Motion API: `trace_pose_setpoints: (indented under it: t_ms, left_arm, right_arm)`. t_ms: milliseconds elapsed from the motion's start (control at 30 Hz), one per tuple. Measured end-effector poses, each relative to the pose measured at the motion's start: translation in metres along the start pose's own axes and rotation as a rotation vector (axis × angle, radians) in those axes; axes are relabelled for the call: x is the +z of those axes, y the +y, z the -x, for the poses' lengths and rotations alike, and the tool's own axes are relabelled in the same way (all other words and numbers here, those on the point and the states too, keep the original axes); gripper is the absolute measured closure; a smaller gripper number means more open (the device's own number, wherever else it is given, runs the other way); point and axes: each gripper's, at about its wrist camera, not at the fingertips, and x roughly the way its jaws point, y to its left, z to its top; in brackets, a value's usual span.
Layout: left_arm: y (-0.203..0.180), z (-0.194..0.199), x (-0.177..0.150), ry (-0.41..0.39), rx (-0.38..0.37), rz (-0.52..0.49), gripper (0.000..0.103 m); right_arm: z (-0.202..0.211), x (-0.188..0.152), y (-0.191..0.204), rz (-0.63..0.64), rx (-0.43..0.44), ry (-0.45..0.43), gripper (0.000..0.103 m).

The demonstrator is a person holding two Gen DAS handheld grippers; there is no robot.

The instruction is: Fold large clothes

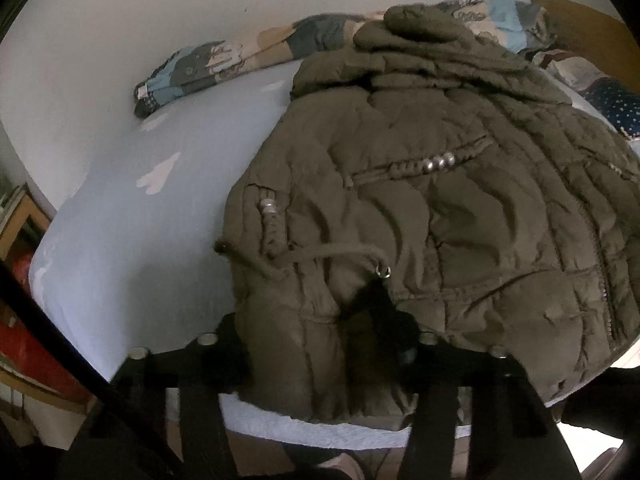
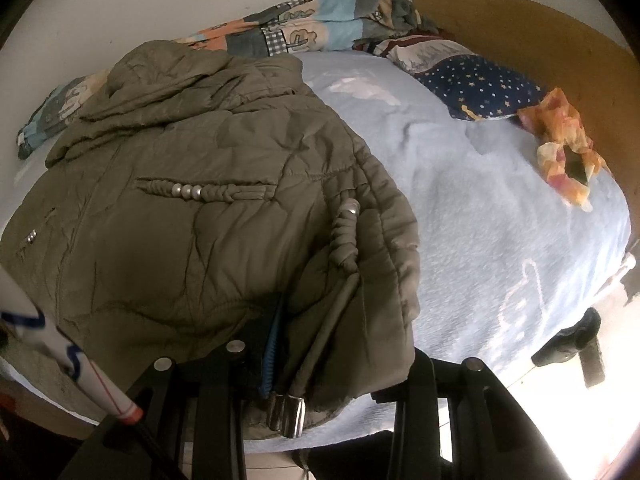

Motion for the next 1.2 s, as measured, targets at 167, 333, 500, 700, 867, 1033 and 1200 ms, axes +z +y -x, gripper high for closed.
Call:
trace_pose_setpoints:
  t_ms: [167,333,500,700,867,1033,1200]
  left_arm:
    - [0.009,-0.006,0.001,0.017,0.009,0.038,0.076]
    - [0.005,-0.012,0.001,0.035,0.031,0.025,0.066]
    - [0.029,-0.018,0.005,0.095,-0.070,0.156,0.051]
    - [0.078,-0.042,-0.011,0.232,-0.286,0.468,0.032]
    - [0.079,-0.045,-0.015,0.246,-0.383,0.516,0.043]
    - [0.073,-0.034,-0.011,0.197,-0.456,0.483,0.075]
    - [0.062,-0.030,-0.009,0.182,-0.400,0.415,0.075]
  right_arm:
    - [0.001,0.000,0.001,0.010,-0.005,-0.003,0.066]
    - [0.000,0.000,0.002,0.004,-0.005,0.007,0.066]
    - [-0.001,0.000,-0.001,-0.013,0.009,0.015,0.065]
    - [-0.001,-0.001,-0.003,-0.031,0.023,0.021,0.065]
    - [-0.002,0.000,-0.004,-0.043,0.032,0.026,0.064]
    - [-0.002,0.000,-0.006,-0.050,0.041,0.028,0.064]
    - [-0.003,0.000,-0.007,-0.059,0.047,0.029,0.064]
